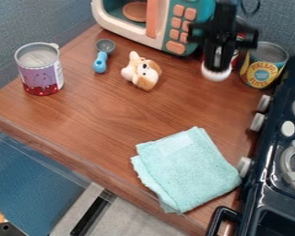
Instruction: Move the little thing to the left side of the blue cloth
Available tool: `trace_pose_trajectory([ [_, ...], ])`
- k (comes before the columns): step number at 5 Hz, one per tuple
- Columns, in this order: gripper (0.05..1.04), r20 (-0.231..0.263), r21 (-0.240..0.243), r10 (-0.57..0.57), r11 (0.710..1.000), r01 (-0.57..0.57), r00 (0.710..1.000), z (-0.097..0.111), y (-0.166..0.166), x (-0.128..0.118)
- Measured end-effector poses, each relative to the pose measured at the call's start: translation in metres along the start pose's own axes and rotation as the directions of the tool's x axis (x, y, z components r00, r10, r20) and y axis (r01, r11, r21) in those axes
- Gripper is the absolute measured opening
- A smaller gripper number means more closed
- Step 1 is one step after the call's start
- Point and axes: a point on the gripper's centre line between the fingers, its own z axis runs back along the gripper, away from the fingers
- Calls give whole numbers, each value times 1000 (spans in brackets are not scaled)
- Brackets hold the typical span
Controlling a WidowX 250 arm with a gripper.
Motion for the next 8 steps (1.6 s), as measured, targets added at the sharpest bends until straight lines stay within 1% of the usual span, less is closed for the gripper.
trace_pose_trajectory([
  [1,231,39,20,31,999,-31,999,23,20,-25],
  [2,231,81,0,129,992,-129,988,46,60,-43],
  [3,231,87,-9,181,983,-181,980,52,75,-69],
  [4,231,102,-13,262,965,-262,960,56,93,-99],
  [5,231,87,11,318,948,-320,944,50,97,-124],
  [6,231,68,11,369,929,-371,927,44,100,-149],
  [7,231,41,22,386,922,-387,922,32,96,-165],
  [8,231,29,46,396,917,-397,918,17,99,-168],
])
